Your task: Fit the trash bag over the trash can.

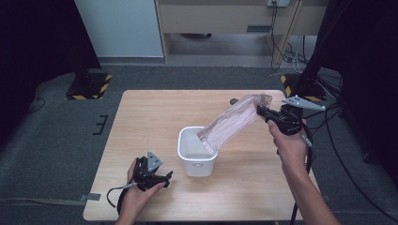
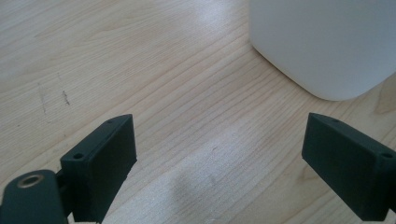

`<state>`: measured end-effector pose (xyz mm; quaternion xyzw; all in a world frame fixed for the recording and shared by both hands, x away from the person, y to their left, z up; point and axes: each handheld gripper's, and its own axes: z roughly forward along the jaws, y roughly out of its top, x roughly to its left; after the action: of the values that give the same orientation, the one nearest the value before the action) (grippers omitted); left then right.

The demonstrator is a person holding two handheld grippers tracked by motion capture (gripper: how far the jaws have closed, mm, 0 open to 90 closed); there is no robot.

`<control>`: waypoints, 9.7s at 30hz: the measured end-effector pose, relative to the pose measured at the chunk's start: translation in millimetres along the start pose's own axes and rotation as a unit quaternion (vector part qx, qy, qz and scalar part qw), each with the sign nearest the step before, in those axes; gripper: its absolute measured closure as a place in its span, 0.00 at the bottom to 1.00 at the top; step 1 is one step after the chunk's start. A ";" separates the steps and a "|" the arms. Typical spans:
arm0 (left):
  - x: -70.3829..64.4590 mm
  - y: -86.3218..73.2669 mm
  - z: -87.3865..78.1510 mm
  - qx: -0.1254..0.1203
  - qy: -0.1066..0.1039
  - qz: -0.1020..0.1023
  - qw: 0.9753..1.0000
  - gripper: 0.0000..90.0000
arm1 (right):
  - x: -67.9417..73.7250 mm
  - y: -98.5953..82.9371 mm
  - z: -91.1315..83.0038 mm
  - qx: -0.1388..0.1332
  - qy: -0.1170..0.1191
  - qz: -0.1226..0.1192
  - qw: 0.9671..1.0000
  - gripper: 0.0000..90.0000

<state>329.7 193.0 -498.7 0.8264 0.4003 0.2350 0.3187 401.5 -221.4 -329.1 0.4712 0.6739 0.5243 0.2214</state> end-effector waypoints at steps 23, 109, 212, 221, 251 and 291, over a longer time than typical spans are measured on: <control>0.2 0.0 0.0 0.001 0.000 0.000 1.000 0.10 | 32.0 -8.8 15.0 0.003 -0.013 -0.047 0.999 0.99; -5.7 100.6 -51.6 -0.177 -0.060 -0.021 0.982 0.43 | 136.4 -58.2 62.1 0.062 0.141 -0.199 0.968 0.98; -11.3 112.2 -49.9 -0.196 -0.046 -0.031 0.979 0.46 | 118.7 -69.1 43.6 0.084 0.127 -0.205 0.967 1.00; -10.8 126.2 -49.8 -0.194 -0.043 -0.019 0.980 0.40 | 125.0 -68.2 44.5 0.082 0.135 -0.212 0.964 1.00; 6.4 129.2 -43.6 -0.174 -0.026 -0.053 0.983 1.00 | 114.2 -73.9 30.0 0.075 0.137 -0.212 0.965 1.00; 16.5 96.3 -44.7 -0.190 -0.027 -0.054 0.980 1.00 | 93.3 -75.6 39.4 0.068 0.144 -0.186 0.970 0.91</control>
<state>359.6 175.6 -397.0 0.7342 0.3836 0.2668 0.4926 359.5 -121.4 -393.9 0.2716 0.8083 0.4891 0.1832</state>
